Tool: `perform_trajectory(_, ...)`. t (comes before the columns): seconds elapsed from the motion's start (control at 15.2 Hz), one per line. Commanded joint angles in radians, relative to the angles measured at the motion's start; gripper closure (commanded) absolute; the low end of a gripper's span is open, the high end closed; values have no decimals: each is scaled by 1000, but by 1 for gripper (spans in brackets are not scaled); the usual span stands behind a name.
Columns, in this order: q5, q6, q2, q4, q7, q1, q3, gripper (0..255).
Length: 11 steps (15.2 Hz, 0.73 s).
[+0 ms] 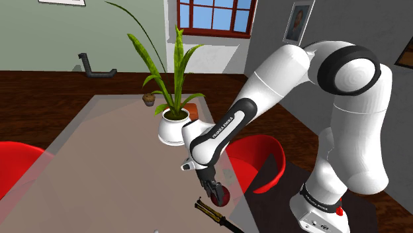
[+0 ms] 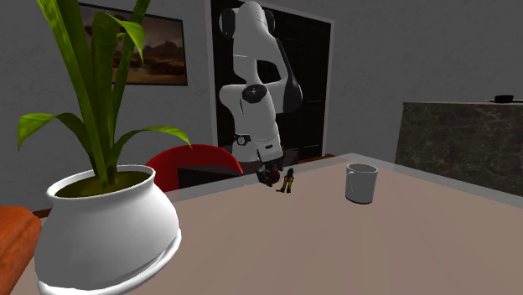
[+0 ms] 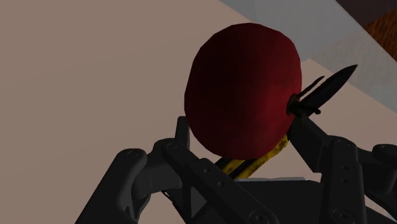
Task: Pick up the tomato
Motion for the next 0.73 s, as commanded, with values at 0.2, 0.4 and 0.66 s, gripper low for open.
perform_trajectory(0.2, -3, -5, -7, -1, 3, -1, -2, 255)
perform_trajectory(0.4, -9, -40, -44, -3, 13, -2, -4, 255)
perform_trajectory(0.66, -17, -87, -91, -2, 27, -2, -6, 255)
